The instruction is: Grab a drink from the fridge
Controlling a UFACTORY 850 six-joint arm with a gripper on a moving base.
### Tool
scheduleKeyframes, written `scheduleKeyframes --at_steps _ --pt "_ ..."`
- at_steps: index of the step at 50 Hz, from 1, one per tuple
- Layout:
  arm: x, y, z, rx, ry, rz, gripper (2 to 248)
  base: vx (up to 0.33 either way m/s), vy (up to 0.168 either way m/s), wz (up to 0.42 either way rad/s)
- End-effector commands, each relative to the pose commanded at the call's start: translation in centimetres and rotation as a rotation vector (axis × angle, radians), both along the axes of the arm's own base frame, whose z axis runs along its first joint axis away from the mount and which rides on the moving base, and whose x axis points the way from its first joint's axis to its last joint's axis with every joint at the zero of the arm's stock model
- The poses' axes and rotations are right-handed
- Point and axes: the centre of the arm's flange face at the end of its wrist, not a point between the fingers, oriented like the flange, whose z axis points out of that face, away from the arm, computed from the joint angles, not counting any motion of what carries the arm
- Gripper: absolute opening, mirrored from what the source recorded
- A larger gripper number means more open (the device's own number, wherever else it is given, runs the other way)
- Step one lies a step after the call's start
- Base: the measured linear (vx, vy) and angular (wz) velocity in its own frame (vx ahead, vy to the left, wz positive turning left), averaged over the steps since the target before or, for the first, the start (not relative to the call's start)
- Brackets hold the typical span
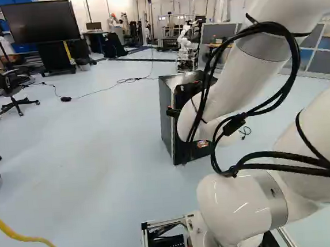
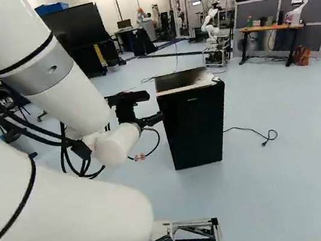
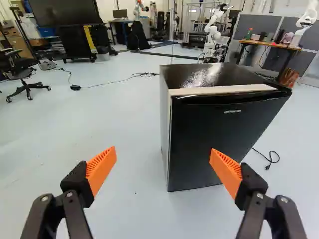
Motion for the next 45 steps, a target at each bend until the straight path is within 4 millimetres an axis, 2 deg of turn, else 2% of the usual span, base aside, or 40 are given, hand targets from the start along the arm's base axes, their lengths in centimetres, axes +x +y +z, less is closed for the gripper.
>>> scheduleKeyframes --at_steps 20,45 --pt "2.0 0.7 0.2 0.006 0.007 0.009 247 0.000 0.000 0.000" --pt "4.8 3.0 0.5 0.022 0.009 0.042 247 0.000 0.000 0.000"
